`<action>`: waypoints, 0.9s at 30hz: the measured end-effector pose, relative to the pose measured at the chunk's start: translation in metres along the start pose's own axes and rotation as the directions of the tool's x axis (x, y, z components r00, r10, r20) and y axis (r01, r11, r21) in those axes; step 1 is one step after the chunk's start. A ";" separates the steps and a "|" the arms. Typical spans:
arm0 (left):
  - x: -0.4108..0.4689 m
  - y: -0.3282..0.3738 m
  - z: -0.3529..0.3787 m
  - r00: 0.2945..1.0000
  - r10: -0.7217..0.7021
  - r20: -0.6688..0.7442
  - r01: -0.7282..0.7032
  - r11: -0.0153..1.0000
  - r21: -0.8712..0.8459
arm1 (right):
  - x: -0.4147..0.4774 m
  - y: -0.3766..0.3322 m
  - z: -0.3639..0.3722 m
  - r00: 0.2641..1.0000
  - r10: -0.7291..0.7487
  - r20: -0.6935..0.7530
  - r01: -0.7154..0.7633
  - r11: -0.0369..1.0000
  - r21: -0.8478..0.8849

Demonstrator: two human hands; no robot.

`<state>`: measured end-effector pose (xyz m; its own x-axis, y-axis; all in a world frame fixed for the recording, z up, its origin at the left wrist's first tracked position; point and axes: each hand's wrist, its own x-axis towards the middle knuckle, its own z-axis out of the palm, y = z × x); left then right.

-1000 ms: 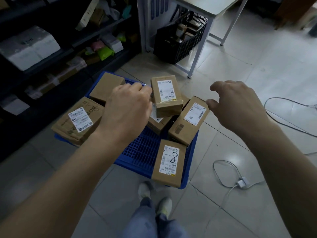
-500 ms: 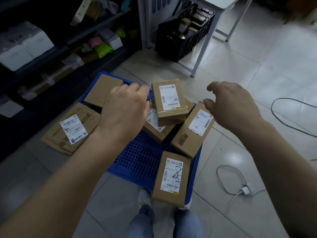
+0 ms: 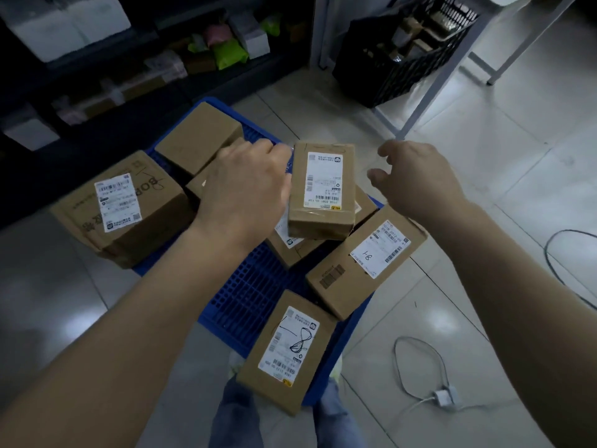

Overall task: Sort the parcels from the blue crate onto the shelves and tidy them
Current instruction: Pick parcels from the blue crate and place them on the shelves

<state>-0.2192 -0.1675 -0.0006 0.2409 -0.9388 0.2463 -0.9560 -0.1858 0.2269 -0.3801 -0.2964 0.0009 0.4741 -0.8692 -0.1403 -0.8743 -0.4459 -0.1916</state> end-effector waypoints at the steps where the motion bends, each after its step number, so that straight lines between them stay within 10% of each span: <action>1: 0.000 -0.001 0.006 1.000 -0.026 -0.007 0.026 1.000 -0.007 | 0.008 0.004 0.008 1.000 -0.008 0.011 0.008 1.000 0.018; 12: -0.020 -0.025 0.082 0.962 -0.241 0.125 0.249 0.967 -0.050 | 0.058 0.020 0.115 0.957 0.153 0.248 -0.235 0.908 0.346; 27: -0.006 -0.029 0.147 0.914 -0.252 0.319 0.277 0.960 -0.032 | 0.095 0.049 0.177 0.791 0.119 0.600 -0.565 0.520 0.640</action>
<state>-0.2178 -0.1987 -0.1470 0.4079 -0.9033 -0.1329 -0.8463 -0.4287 0.3162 -0.3592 -0.3635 -0.1934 0.3329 -0.6124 -0.7170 -0.6561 0.3957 -0.6426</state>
